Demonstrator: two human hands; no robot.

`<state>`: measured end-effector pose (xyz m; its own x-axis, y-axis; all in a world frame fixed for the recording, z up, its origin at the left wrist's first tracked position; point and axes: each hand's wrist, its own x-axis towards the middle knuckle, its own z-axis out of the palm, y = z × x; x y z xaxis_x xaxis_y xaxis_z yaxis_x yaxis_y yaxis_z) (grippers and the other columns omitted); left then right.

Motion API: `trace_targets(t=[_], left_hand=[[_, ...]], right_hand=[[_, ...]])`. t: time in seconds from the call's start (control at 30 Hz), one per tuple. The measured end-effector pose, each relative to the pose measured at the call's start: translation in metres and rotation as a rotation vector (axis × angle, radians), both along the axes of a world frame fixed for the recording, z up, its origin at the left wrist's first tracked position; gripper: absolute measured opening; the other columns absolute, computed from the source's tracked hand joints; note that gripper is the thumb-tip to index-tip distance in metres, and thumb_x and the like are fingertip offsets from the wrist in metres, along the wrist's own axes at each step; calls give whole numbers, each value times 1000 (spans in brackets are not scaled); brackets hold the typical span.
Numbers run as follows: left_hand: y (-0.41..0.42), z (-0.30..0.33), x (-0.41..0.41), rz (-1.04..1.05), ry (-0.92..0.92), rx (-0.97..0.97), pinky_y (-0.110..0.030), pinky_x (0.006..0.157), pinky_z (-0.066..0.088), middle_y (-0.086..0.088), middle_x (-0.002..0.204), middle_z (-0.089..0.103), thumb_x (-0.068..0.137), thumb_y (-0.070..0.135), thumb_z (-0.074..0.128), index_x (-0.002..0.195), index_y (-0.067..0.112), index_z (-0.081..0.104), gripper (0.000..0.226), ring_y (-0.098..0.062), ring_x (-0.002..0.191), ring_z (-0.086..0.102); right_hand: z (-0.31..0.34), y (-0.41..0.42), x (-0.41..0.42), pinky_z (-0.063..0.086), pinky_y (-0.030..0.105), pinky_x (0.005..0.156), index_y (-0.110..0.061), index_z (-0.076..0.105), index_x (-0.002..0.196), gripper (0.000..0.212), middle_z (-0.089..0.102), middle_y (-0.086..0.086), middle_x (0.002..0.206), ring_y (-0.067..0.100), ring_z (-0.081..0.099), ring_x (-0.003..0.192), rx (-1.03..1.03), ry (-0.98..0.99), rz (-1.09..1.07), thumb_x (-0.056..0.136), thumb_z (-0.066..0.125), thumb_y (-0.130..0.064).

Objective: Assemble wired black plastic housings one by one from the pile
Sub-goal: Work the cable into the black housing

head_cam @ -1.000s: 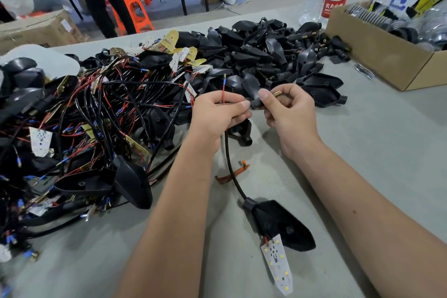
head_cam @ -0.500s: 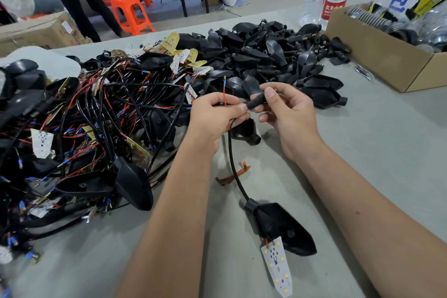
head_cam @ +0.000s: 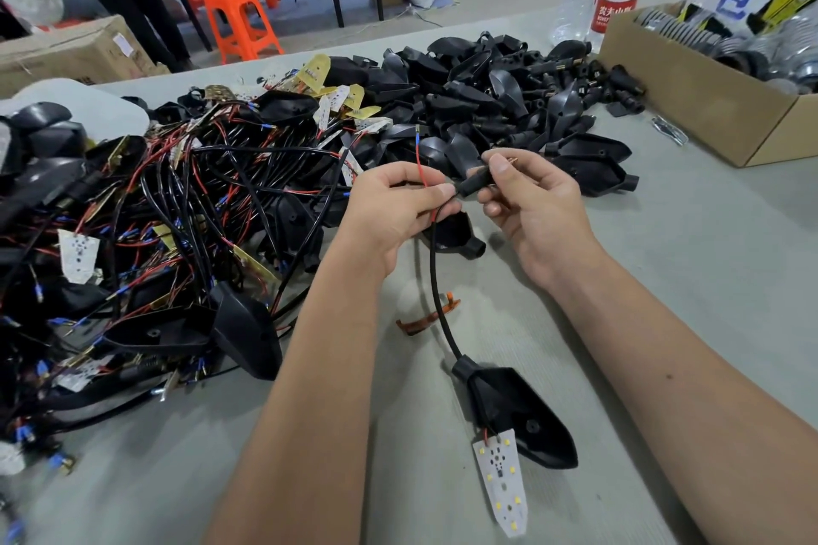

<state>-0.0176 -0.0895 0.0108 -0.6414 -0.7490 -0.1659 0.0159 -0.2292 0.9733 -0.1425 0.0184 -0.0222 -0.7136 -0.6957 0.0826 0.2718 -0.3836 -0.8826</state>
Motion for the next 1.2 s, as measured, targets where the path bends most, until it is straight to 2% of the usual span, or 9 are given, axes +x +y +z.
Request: trace_targets(t=[0.17,0.27,0.37,0.5,0.67,0.77,0.93,1.07,1.2], left_hand=[[-1,-3,-1,23,-6,-1,-26,72,61,-18,84,73,87,-12,72,90,-3,68,10,-26,74,77],[-8,0,7,-61,-50,3,-29,74,63,-15,84,75,89,-7,72,91,-2,70,5,-25,81,77],[-14,4,17,-150,-145,-7,-27,70,62,-17,90,77,88,-6,73,94,1,71,9,-25,82,78],[-13,4,20,-144,-205,-64,-25,69,62,-23,100,76,84,-7,76,92,5,71,15,-24,78,77],[-8,7,15,-122,-144,-68,-21,66,59,-16,87,77,82,-8,79,92,5,69,20,-20,70,76],[0,4,8,-131,-130,-62,-21,66,60,-12,80,75,84,-9,77,93,3,68,18,-19,69,75],[-4,4,7,-159,-103,-15,-32,79,64,-12,85,73,90,-5,72,97,0,70,9,-24,76,75],[-2,3,8,-173,-147,-81,-25,73,62,-14,89,74,85,-8,76,99,1,71,18,-24,79,77],[8,-1,-2,-116,-131,-133,-23,69,61,-15,86,73,83,-11,76,87,6,68,20,-21,73,76]], right_hand=[[2,0,0,52,20,61,-8,76,105,22,72,12,93,13,63,68,31,-23,59,105,56,-17],[1,-1,1,51,21,59,-5,76,106,21,71,9,84,15,64,67,44,-20,6,105,57,-15],[0,0,0,49,23,54,-6,77,109,21,73,6,87,17,65,68,49,-43,-41,104,59,-16],[1,0,0,44,25,49,-11,80,102,25,72,6,89,17,61,68,47,-37,-37,105,57,-20],[-1,-2,1,45,22,52,-2,77,99,25,68,4,74,12,58,64,122,78,-14,104,60,-20],[-1,-2,0,46,22,55,-2,77,100,22,67,2,76,12,56,65,84,50,4,103,61,-16],[-1,-2,-2,44,24,53,-8,80,94,23,67,6,82,13,56,65,36,-41,-51,103,60,-15],[0,-2,0,46,24,54,-7,77,104,21,66,8,85,15,57,65,22,-30,-60,105,57,-14],[2,0,1,48,25,51,-10,71,112,24,72,16,99,18,61,64,30,-10,0,109,49,-19]])
